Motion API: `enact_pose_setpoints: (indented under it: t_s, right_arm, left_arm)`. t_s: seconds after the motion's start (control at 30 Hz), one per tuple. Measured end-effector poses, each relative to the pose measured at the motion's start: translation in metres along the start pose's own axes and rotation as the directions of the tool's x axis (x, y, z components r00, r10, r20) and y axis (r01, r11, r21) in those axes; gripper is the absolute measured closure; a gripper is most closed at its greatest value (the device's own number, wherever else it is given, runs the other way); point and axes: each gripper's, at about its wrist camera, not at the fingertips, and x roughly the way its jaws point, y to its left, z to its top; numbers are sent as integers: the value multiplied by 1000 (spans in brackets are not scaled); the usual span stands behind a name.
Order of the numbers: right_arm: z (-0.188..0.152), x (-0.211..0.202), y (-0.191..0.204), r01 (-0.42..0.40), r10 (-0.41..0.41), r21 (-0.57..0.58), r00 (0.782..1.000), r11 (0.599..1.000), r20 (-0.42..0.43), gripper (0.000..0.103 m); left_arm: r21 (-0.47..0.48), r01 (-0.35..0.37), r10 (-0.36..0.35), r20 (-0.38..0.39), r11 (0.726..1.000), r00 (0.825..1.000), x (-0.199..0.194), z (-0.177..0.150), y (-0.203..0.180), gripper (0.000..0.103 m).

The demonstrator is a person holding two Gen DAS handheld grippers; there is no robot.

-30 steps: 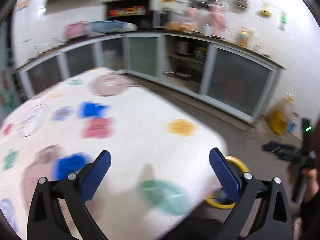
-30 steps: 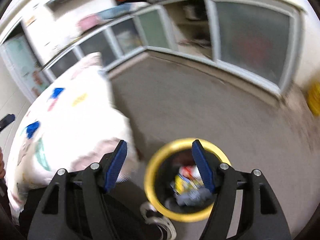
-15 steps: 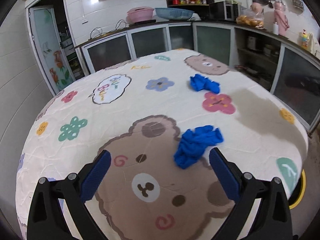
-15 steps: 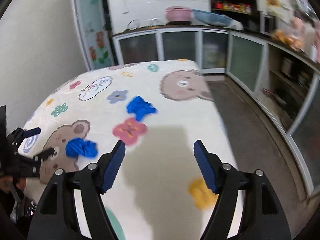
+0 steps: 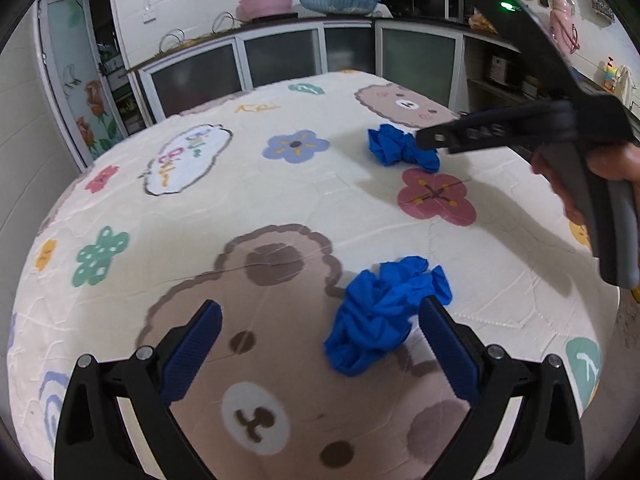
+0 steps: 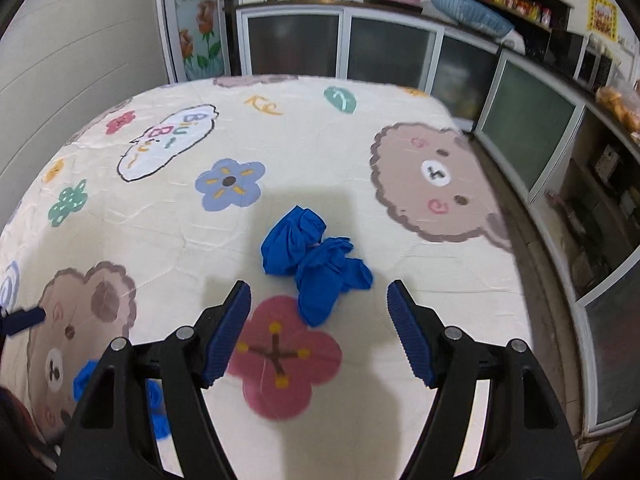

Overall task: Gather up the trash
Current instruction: 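Grasp a blue glove with the right tool while the left tool grasps the other glove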

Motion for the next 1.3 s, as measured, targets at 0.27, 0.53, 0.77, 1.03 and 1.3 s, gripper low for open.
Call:
enact_pose_setpoints:
  t_s: [0.27, 0.53, 0.77, 1.03, 1.3]
  right_arm:
    - [8, 28, -5, -21, 22, 26, 998, 999, -66, 43]
    - [5, 40, -1, -37, 39, 23, 994, 999, -103, 85]
    - [5, 29, -5, -65, 69, 58, 995, 996, -73, 99]
    - [8, -1, -11, -80, 82, 82, 996, 993, -20, 99]
    - [4, -48, -10, -93, 88, 94, 995, 991, 53, 99]
  left_arm:
    - [-30, 41, -42, -33, 999, 999, 22, 11, -4, 8]
    - [-35, 60, -61, -43, 998, 997, 29, 15, -5, 61]
    - [-43, 101, -102, -29, 994, 994, 21, 17, -4, 96]
    - [-98, 130, -130, 7, 987, 991, 2, 21, 11, 97]
    - [-133, 128, -120, 70, 983, 990, -27, 24, 19, 97]
